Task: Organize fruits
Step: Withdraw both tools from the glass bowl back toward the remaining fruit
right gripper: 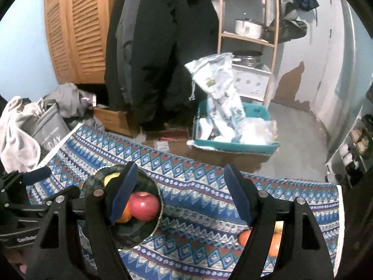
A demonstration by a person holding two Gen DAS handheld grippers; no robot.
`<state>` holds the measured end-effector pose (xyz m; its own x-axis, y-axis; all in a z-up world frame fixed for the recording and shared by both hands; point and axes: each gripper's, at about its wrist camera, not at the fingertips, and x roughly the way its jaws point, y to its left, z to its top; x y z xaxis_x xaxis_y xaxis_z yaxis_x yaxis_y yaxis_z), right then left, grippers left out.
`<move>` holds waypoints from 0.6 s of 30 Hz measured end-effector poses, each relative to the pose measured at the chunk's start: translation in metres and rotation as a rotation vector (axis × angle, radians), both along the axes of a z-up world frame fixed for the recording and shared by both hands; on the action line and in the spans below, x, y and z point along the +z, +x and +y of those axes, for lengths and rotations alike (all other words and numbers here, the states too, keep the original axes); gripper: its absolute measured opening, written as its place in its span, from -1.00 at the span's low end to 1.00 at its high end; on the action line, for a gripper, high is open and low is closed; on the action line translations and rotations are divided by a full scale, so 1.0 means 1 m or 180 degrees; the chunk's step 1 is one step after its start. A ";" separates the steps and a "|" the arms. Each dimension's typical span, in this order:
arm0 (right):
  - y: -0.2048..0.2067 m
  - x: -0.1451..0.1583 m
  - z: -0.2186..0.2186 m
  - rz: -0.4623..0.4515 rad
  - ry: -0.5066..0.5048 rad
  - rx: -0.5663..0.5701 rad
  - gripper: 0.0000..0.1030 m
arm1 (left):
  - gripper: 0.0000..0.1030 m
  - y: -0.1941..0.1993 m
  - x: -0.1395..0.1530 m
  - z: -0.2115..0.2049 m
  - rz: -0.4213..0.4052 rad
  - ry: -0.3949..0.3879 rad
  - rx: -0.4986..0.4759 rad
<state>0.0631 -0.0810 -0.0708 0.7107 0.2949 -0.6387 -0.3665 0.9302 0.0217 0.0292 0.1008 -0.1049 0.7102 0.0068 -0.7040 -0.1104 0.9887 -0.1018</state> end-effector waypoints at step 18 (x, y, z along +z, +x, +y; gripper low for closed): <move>-0.018 0.016 -0.073 -0.0153 0.0004 -0.0346 0.57 | 0.71 0.000 0.026 -0.054 -0.0155 -0.0010 -0.0321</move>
